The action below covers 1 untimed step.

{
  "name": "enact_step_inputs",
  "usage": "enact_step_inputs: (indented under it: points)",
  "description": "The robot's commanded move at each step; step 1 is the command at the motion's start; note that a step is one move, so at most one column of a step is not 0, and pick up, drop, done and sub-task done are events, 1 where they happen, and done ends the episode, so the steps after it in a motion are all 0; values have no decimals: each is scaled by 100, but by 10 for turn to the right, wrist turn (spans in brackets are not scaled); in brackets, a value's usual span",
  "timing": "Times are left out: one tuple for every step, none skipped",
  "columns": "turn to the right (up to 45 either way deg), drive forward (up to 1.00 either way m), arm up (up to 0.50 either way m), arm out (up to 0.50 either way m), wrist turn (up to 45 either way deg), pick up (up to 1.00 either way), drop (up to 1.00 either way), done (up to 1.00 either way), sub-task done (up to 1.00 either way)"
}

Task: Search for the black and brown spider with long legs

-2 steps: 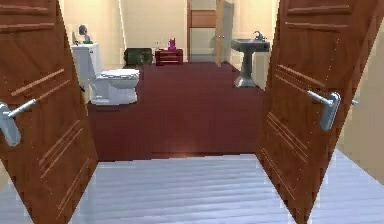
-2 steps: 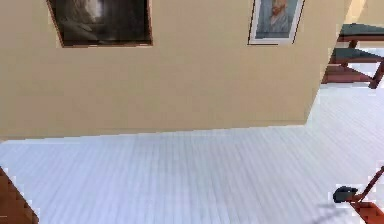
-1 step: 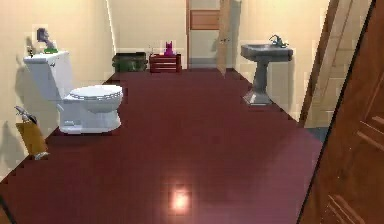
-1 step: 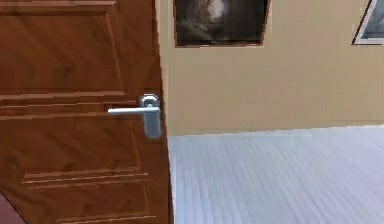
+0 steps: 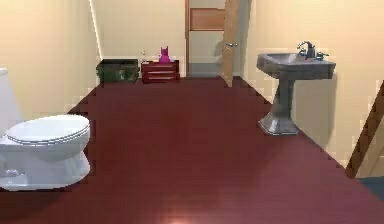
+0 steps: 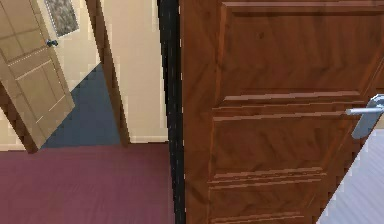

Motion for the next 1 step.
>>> enact_step_inputs:
  points:
    - [120,0,0,0,0,0,0,0,0]
